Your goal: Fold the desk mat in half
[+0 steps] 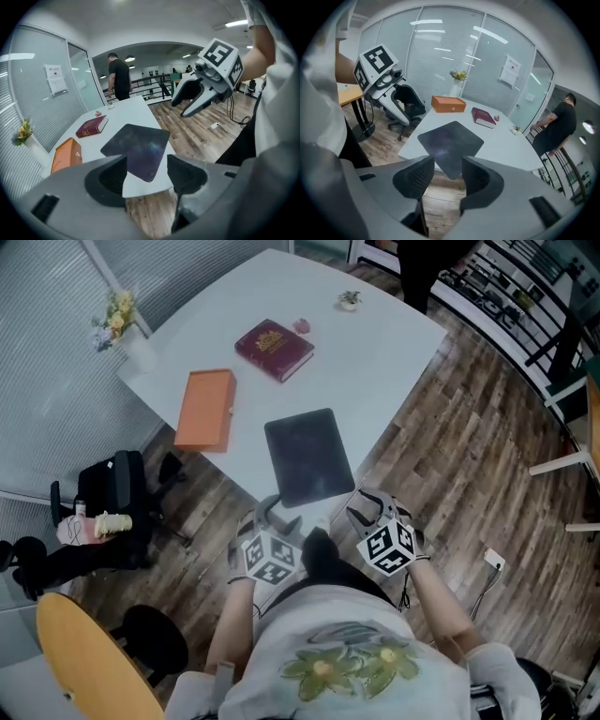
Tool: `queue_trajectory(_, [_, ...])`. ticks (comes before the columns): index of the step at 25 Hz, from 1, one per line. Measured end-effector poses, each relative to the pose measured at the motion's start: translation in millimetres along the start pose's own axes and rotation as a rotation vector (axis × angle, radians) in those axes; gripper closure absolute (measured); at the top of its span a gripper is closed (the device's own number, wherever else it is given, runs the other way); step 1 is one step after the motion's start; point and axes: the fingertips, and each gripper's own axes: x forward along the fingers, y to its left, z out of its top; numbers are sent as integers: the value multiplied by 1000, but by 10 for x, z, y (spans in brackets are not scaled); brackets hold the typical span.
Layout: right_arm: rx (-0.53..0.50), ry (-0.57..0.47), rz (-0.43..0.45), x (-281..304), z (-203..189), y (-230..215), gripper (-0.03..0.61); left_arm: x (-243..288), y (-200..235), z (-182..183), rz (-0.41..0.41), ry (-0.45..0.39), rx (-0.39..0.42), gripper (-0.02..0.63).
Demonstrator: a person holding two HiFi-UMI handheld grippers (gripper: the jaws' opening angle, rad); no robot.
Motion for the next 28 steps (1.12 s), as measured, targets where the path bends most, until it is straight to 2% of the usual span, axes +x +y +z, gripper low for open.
queue_trajectory(4, [-110, 74, 25, 306, -147, -41, 396, 238, 40, -143, -26, 70, 27, 360])
queue_trajectory(11, [-321, 199, 57, 757, -489, 2, 396, 545, -5, -277, -78, 136, 42, 360])
queue_trajectory(16, [-419, 250, 54, 991, -656, -22, 396, 702, -40, -417, -111, 188, 73, 360])
queue_trajectory(20, [-464, 269, 60, 1097, -730, -36, 404, 781, -36, -492, -127, 208, 59, 360])
queue_trajectory(25, [-452, 267, 83, 1087, -720, -11, 482, 824, -25, -542, -142, 220, 52, 360])
queue_trajectory(28, [-419, 248, 66, 1023, -682, -22, 540, 832, -39, -547, -150, 221, 49, 360])
